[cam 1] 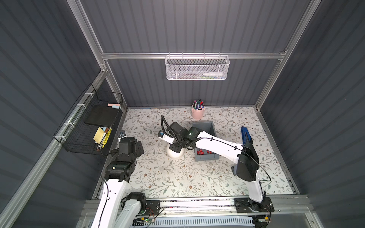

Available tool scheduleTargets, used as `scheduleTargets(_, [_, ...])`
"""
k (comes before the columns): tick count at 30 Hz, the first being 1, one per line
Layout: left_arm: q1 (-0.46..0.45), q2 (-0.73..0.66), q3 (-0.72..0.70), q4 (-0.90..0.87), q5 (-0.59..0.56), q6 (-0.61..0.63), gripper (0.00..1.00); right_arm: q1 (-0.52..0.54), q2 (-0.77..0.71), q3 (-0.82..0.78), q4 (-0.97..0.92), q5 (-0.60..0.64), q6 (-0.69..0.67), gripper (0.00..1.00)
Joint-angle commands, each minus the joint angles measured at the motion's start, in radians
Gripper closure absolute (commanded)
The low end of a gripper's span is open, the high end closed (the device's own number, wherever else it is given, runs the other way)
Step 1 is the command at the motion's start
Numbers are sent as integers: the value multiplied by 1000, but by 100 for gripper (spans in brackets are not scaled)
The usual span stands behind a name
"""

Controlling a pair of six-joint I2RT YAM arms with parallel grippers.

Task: Cover the protruding screws with screw protection sleeves
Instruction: Attach the screw protection sleeve to the screw.

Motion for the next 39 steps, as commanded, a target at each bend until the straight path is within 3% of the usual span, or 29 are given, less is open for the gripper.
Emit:
scheduleTargets(1, [8, 0, 7, -23, 7, -21, 0, 23, -21, -33, -24, -13, -39, 99])
scheduleTargets(27, [16, 11, 5, -27, 24, -44, 1, 58, -16, -45, -30, 25, -151, 91])
scheduleTargets(39, [16, 12, 9, -27, 41, -59, 1, 58, 15, 11, -55, -1, -116, 89])
